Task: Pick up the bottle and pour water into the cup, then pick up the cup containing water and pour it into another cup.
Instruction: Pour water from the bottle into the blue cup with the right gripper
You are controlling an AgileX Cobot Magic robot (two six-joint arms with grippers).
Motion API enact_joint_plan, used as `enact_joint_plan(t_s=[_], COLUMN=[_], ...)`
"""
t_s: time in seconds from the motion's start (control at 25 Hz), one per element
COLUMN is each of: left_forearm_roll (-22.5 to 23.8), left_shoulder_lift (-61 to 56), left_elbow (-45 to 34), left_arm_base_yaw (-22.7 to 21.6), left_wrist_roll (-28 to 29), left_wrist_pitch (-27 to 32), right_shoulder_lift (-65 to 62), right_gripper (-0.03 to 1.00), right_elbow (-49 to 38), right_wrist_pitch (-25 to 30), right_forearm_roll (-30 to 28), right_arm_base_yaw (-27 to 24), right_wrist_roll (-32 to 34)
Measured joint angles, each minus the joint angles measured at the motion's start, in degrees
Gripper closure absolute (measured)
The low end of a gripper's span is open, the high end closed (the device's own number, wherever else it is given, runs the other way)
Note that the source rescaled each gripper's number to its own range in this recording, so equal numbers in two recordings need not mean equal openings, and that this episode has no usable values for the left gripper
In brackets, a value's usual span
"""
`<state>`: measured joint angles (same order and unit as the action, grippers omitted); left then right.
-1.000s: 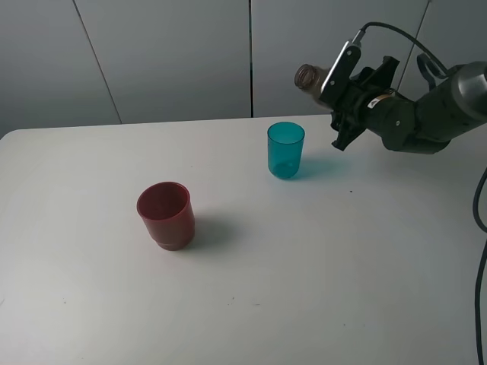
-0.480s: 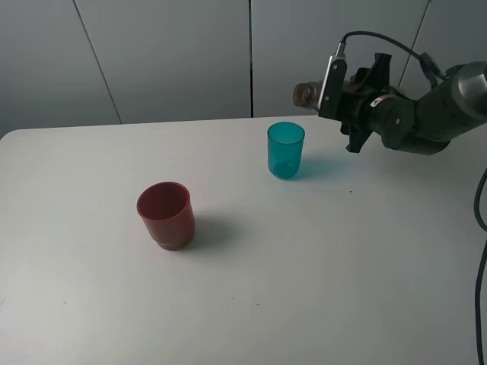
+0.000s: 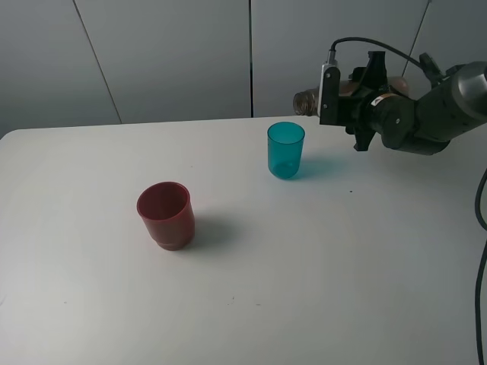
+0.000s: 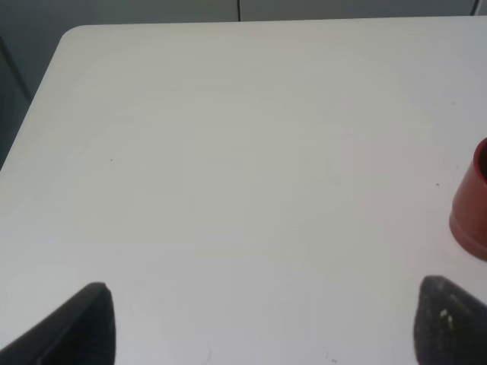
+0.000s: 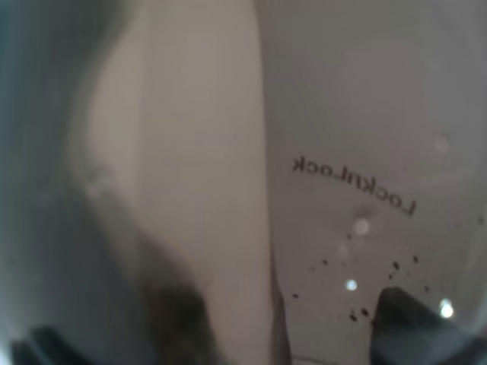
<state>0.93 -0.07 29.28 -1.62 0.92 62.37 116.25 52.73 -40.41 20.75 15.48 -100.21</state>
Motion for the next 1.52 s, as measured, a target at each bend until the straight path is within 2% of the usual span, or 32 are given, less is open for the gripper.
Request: enact_joint_plan(t_s=[0.48,0.72,1.12,1.52], left_forearm_roll=[0.00,0.00,0.00,0.00], left_shoulder_lift=[0.00,0.00,0.00,0.00], left_elbow=[0.00,0.00,0.00,0.00], left_arm_base_yaw=[0.00,0.00,0.00,0.00], left_wrist_roll=[0.20,0.20,0.20,0.20], left_wrist_pitch=[0.00,0.00,0.00,0.00], right_shoulder_lift=[0.00,0.00,0.00,0.00], right_gripper=[0.97,0.97,0.97,0.97], right_elbow=[0.00,0.00,0.70,1.24], right_wrist_pitch=[0.00,0.00,-0.63,-1.01], right_forearm_roll=[-2.14,-2.14,-3.65,-4.59], right_arm_base_yaw=[0.00,0.00,0.00,0.00], right_wrist_roll=[-1.70,-5.21,-6.44,-10.66])
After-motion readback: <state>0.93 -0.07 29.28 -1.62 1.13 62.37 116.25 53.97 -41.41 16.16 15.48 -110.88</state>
